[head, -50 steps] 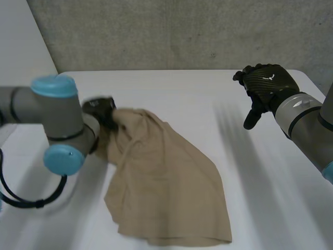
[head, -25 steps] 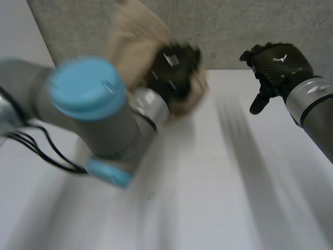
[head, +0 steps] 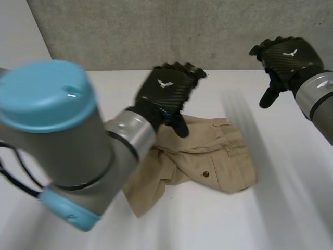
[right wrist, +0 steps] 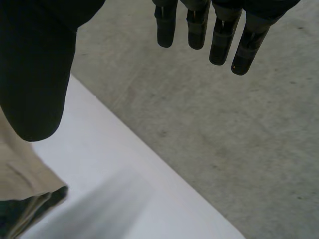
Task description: Fold the shorts.
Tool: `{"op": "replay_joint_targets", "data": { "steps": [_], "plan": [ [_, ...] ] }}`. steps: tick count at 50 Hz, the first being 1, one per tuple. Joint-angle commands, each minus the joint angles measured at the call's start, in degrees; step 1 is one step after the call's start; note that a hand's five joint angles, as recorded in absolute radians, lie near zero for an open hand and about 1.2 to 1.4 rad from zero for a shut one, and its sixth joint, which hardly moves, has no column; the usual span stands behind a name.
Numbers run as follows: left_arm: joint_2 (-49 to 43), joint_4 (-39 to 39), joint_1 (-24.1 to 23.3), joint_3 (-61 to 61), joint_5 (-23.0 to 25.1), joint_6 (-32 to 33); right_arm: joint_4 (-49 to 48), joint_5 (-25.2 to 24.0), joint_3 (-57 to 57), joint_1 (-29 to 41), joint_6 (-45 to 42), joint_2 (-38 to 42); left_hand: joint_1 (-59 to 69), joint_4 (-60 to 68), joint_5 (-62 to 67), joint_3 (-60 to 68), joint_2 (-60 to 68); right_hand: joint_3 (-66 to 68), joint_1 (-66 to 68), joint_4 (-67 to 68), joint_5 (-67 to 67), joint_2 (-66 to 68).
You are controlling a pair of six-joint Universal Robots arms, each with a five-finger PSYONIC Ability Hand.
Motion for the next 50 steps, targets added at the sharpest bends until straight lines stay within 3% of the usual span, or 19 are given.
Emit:
{"op": "replay_joint_targets", "data": {
  "steps": [1,9,22,29,36,38,41,44,47,50],
  "plan": [
    [6.70,-0.19,6.09,-8.29,-2.76,0.03,1.52,-6.75,1.21,0.40,-2.21,2.75,-1.44,-1.09,-0.74,-1.70,-0.82,-1.98,0.12,-3.66,-4.13,-2.85],
    [6.00,-0.28,9.17,-12.43,-12.96,0.12,1.70,-9.22,-1.69,1.45,-2.65,11.01,-0.59,-0.25,0.10,-0.85,0.02,7.18,9.28,5.51,5.03,6.31],
    [-7.87,-1.86,11.28,-8.39,-13.14,0.56,1.70,-8.51,-8.81,4.62,-2.65,22.79,0.08,0.43,0.77,-0.18,0.70,11.39,13.49,9.72,9.24,10.52],
    [-15.97,-7.31,12.07,-1.89,-13.66,0.47,2.14,-8.16,-10.83,5.32,-2.74,26.14,2.76,3.10,3.45,2.50,3.37,30.04,32.13,28.36,27.89,29.17],
    [-22.74,-9.60,13.21,8.48,-14.02,0.82,2.49,-5.97,-14.26,5.32,-3.18,29.30,31.49,31.83,32.18,31.22,32.10,67.35,69.45,65.67,65.20,66.48],
    [-24.58,-9.69,14.27,13.13,-14.02,1.00,2.40,-4.66,-16.79,5.41,-4.57,30.70,53.32,53.67,54.01,53.06,53.94,68.02,70.12,66.34,65.87,67.15],
    [-26.69,-9.60,15.32,19.35,-13.84,3.27,2.06,-2.72,-20.40,5.85,-6.69,32.29,66.46,66.80,67.15,66.20,67.07,68.02,70.12,66.34,65.87,67.15],
    [-28.19,-9.08,16.46,26.73,-13.49,8.88,0.48,-0.70,-26.99,6.29,-9.85,34.05,66.50,66.85,67.19,66.24,67.12,68.02,70.12,66.34,65.87,67.15],
    [-28.89,-6.89,16.99,33.43,-13.40,13.38,-6.89,0.71,-34.81,6.46,-10.65,34.93,66.50,66.85,67.19,66.24,67.12,68.02,70.12,66.34,65.87,67.15],
    [-28.46,0.57,16.73,41.08,-13.58,17.16,-20.67,1.06,-38.78,6.55,-9.51,33.79,66.50,66.85,67.19,66.24,67.12,68.02,70.12,66.34,65.87,67.15]
  ]
}}
